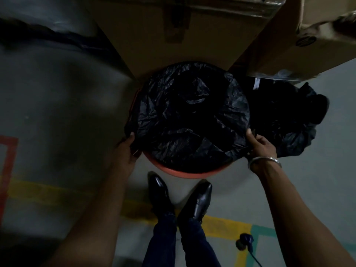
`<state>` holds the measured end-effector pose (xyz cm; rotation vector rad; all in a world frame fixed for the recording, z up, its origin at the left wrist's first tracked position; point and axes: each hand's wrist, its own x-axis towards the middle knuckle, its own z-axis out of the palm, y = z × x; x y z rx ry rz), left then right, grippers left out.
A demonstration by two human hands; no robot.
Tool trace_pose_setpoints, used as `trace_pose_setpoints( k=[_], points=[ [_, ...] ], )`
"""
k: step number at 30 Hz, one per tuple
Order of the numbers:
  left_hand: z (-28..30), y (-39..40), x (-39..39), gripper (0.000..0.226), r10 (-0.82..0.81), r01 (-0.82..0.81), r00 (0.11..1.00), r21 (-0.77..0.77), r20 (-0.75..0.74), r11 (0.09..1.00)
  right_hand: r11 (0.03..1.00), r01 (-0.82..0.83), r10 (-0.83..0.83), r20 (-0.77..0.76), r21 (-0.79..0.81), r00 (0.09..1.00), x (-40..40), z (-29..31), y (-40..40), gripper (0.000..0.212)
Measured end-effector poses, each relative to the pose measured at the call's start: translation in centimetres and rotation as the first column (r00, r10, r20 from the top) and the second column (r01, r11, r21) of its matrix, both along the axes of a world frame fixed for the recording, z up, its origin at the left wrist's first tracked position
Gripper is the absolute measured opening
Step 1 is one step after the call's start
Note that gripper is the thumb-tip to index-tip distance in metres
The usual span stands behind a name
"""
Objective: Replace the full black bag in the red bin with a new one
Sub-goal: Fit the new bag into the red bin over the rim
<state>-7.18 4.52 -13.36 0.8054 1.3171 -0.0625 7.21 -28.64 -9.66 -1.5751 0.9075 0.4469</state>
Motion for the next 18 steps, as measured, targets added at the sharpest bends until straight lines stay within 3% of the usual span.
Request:
trace_pose_setpoints(
  k=[4, 11, 14, 18],
  points=[
    [0.3, -1.0, -1.1, 0.010, 0.035, -0.037, 0.997, -0.028, -0.074, 0.999, 0.993, 0.018, -0.009, -0.084, 0.114, 0.996, -1.3, 0.7, -0.2, 0.032],
    [0.1, -2.6, -3.2, 0.021, 0.091, -0.100, 0.970, -0.026, -0.224, 0.995, 0.889, 0.139, -0.092, -0.127, 0.436, 0.988, -4.3, 1.8, 0.7, 0.015],
    [1.0, -3.7, -3.4, 0.025, 0.211, -0.239, 0.957, -0.126, -0.202, 0.963, 0.878, 0.139, -0.080, -0.145, 0.458, 0.986, -5.6, 1.6, 0.6, 0.012],
    [1.1, -4.2, -3.7, 0.021, 0.335, -0.373, 0.924, -0.238, -0.187, 0.897, 0.882, 0.298, -0.213, -0.256, 0.364, 0.943, -6.9, 0.5, -0.1, 0.014]
  ],
)
